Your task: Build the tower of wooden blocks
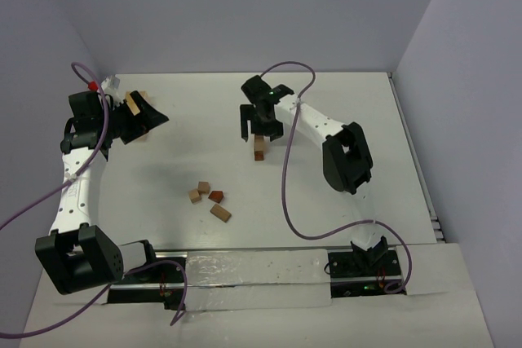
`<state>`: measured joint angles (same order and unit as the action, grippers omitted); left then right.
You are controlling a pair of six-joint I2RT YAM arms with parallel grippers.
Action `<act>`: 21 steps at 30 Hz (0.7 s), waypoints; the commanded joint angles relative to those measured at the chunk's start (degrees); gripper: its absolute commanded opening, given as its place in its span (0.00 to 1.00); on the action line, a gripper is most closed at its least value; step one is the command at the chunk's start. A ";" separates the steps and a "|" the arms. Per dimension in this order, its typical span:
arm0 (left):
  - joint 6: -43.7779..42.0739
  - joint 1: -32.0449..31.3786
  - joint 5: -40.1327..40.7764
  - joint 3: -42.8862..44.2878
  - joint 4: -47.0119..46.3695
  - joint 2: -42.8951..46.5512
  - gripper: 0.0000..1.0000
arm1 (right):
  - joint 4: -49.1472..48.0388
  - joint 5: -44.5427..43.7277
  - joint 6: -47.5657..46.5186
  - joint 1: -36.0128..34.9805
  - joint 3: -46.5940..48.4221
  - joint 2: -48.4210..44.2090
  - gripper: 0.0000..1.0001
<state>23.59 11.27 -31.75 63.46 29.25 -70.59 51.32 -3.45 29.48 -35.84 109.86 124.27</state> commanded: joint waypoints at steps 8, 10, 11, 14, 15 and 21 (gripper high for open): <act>0.49 0.37 -0.30 0.23 -2.97 0.19 0.96 | 2.92 -3.56 1.40 -0.66 5.72 5.91 0.88; 0.49 0.34 -0.25 0.18 -2.97 0.19 0.96 | 3.10 -3.66 1.55 -0.64 5.98 6.70 0.88; 0.49 0.33 -0.32 0.27 -2.96 0.18 0.96 | 3.17 -3.59 1.64 -0.73 5.98 6.88 0.88; 0.55 0.33 -0.40 0.48 -2.86 -0.05 0.96 | 3.17 -3.39 1.72 -1.02 6.13 7.73 0.87; 0.58 0.33 -0.42 0.52 -2.83 -0.13 0.96 | 3.17 -3.27 1.72 -1.07 6.16 7.97 0.87; 0.45 0.38 -0.38 0.70 -2.62 -0.29 0.96 | 3.17 -3.19 1.58 -1.25 6.55 8.93 0.85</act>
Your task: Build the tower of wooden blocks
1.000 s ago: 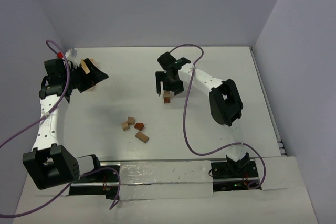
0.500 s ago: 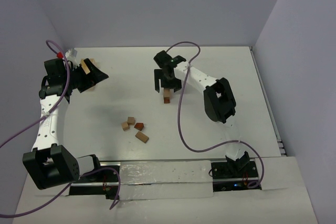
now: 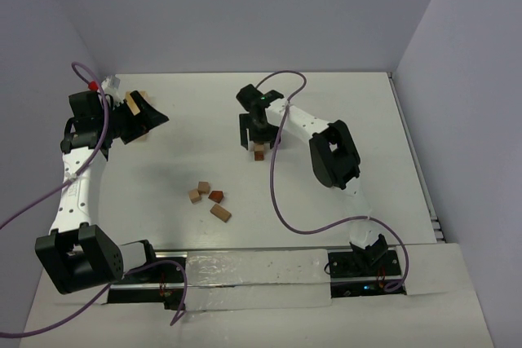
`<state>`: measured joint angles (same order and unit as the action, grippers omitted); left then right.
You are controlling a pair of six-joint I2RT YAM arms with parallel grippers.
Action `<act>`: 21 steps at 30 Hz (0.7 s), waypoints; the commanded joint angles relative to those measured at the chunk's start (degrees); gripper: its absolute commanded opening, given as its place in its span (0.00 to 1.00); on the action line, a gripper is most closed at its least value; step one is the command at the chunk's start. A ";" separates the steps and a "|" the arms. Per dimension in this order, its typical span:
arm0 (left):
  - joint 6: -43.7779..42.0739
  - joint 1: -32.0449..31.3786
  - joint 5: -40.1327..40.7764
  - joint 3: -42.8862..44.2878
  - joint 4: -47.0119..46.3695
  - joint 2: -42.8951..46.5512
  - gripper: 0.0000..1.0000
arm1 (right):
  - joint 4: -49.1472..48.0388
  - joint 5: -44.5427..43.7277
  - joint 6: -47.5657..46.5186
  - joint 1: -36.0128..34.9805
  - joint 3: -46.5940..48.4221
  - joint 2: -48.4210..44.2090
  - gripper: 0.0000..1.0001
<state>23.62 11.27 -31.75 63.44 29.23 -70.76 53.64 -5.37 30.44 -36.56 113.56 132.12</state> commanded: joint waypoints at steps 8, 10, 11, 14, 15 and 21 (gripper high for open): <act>0.45 0.33 -0.51 0.63 -2.69 -0.06 0.96 | 0.86 -2.37 0.48 -0.71 2.74 2.11 0.83; 0.38 0.40 -0.60 0.63 -2.67 -0.01 0.96 | 0.94 -2.56 0.41 -0.71 3.01 2.41 0.83; 0.37 0.35 -0.60 0.62 -2.62 -0.06 0.96 | 0.96 -2.68 0.41 -0.71 3.16 2.65 0.83; 0.35 0.42 -0.60 0.48 -2.84 0.01 0.96 | 1.03 -2.98 0.44 -0.64 3.22 3.10 0.82; 0.38 0.42 -0.62 0.46 -2.87 0.01 0.96 | 1.03 -2.96 0.41 -0.65 3.24 3.22 0.82; 0.35 0.33 -0.75 0.54 -2.69 -0.10 0.95 | 0.94 -2.66 0.41 -0.79 3.01 3.41 0.78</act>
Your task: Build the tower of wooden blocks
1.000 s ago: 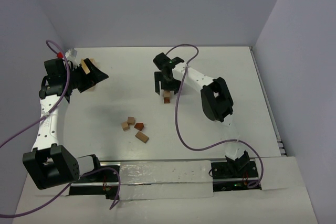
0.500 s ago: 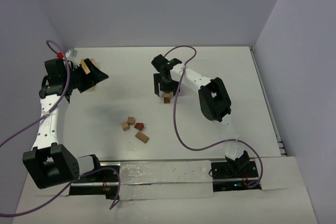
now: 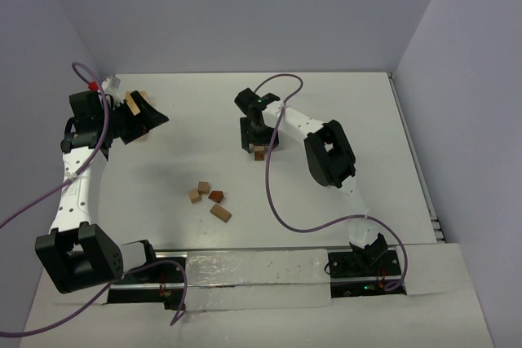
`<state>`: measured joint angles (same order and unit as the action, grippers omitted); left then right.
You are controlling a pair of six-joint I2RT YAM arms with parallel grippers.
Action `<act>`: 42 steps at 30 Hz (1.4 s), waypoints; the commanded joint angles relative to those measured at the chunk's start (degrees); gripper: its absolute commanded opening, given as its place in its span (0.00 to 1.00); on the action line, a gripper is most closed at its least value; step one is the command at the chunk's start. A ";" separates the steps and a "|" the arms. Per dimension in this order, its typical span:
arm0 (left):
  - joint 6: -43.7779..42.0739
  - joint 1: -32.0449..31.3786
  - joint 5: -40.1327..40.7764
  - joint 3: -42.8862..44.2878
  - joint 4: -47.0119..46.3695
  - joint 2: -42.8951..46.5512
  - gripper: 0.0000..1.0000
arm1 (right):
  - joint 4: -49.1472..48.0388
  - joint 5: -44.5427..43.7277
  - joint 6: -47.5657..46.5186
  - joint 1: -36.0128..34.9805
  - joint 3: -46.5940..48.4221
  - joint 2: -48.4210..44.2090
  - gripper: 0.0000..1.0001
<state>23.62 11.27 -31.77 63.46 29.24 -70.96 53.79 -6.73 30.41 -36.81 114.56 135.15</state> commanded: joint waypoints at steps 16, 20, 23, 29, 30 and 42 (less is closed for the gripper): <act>0.38 0.35 -0.75 0.34 -2.96 0.12 0.96 | 0.08 -0.65 0.19 -0.72 0.32 -0.86 0.63; 0.38 0.41 -0.75 0.25 -3.05 0.13 0.96 | -0.02 -0.36 0.07 -0.64 0.03 -0.84 0.61; 0.29 0.33 -0.71 0.18 -3.05 0.12 0.96 | -0.09 -0.21 0.02 -0.72 -0.35 -0.83 0.57; 0.33 0.39 -0.66 0.09 -3.14 0.17 0.96 | -0.27 -0.13 0.08 -0.94 -0.57 -1.26 0.53; 0.34 0.37 -0.71 0.09 -3.14 0.21 0.95 | -0.27 -0.08 0.08 -1.03 -0.62 -1.29 0.53; 0.29 0.42 -0.66 0.00 -3.14 0.11 0.96 | -0.53 -0.13 0.08 -1.59 -1.27 -1.90 0.47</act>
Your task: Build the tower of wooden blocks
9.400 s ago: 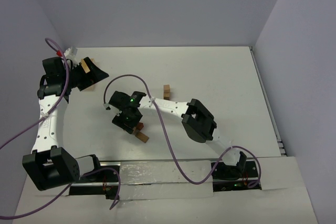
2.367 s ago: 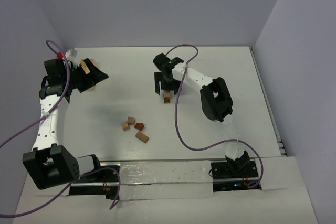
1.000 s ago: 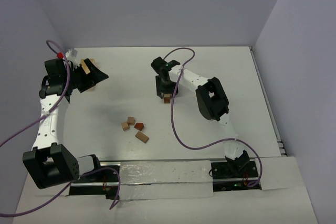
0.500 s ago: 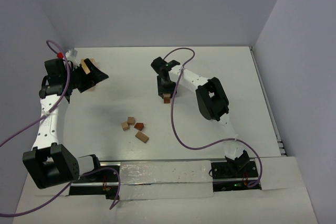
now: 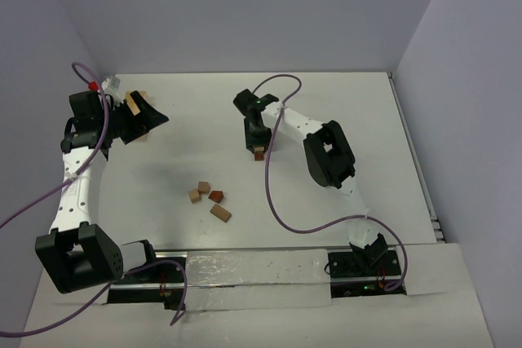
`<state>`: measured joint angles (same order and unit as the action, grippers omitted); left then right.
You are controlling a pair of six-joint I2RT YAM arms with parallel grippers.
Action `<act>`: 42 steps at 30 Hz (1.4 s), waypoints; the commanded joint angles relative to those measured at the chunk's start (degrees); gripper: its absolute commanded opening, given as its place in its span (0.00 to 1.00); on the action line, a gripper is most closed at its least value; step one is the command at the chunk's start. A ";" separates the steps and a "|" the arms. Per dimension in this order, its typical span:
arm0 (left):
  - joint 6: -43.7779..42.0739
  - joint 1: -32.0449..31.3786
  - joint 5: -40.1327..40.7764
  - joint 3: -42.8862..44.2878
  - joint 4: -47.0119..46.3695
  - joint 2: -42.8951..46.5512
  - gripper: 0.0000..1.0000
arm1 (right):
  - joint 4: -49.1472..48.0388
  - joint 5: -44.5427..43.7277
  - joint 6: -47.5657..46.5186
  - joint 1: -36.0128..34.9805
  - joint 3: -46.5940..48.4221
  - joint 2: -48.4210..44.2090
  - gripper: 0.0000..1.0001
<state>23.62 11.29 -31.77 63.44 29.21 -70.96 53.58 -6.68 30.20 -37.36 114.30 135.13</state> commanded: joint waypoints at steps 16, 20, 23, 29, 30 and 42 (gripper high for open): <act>0.29 0.31 -0.75 0.21 -2.95 -0.06 0.96 | -1.19 0.55 -0.21 -1.22 -2.50 -2.76 0.38; 0.38 0.39 -0.66 0.19 -3.02 -0.06 0.95 | -1.20 0.70 -0.22 -1.30 -2.67 -2.59 0.37; 0.29 0.34 -0.60 0.19 -2.96 -0.06 0.95 | -1.26 0.79 -0.16 -1.25 -2.77 -2.50 0.38; 0.34 0.31 -0.70 0.54 -2.76 -0.36 0.95 | -1.20 0.88 -0.22 -1.40 -2.67 -2.42 0.50; 0.33 0.35 -0.71 0.54 -2.76 -0.41 0.95 | -1.20 0.88 -0.22 -1.40 -2.73 -2.42 0.50; 0.40 0.31 -0.69 0.70 -2.76 -0.55 0.95 | -1.20 -0.07 0.39 -2.12 -3.43 -2.39 0.44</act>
<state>23.62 11.30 -31.77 63.35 29.21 -71.29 52.42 -6.56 29.98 -38.22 112.55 134.23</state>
